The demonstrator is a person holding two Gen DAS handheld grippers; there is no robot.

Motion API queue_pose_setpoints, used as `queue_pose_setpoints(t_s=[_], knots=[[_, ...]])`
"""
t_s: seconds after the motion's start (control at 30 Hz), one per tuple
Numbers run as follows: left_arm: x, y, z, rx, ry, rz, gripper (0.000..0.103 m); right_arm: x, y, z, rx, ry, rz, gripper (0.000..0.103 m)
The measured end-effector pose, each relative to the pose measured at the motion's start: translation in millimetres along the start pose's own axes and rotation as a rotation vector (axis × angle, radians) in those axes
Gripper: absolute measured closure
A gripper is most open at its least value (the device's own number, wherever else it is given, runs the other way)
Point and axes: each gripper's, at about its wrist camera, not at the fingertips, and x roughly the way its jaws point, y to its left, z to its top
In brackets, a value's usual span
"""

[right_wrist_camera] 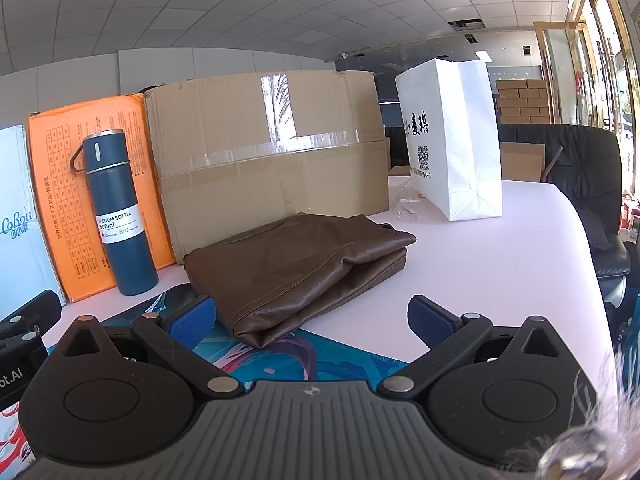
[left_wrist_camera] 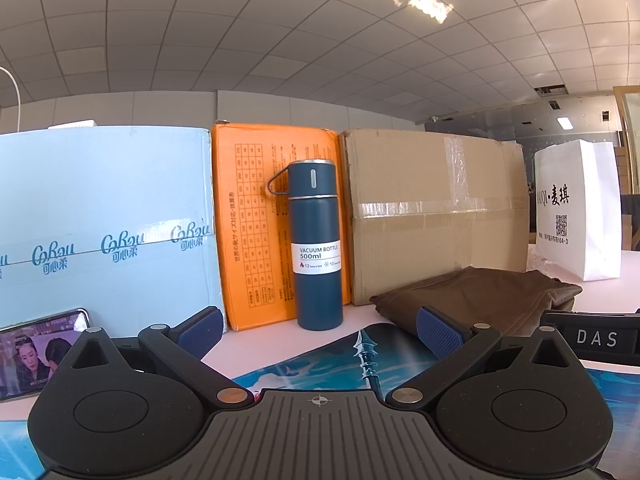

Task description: Fold clothes

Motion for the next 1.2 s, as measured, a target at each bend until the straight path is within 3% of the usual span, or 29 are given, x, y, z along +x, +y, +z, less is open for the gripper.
queue_pose_setpoints(t_s=[0.43, 0.6, 0.9, 1.2], knots=[[-5.8, 0.0, 0.3, -0.011, -0.022, 0.046, 0.000, -0.1, 3.5, -1.0, -0.014, -0.003, 0.026, 0.000], [-14.6, -2.2, 0.1, -0.015, -0.058, 0.089, 0.000, -0.2, 6.5, -0.4, -0.026, -0.002, 0.077, 0.000], [-35.1, -7.7, 0.5, -0.018, -0.053, 0.210, 0.000, -3.2, 17.7, -0.2, -0.062, -0.022, 0.156, 0.000], [-70.9, -5.0, 2.3, -0.028, -0.075, 0.284, 0.000, -15.4, 28.8, -1.5, -0.111, -0.072, 0.270, 0.000]])
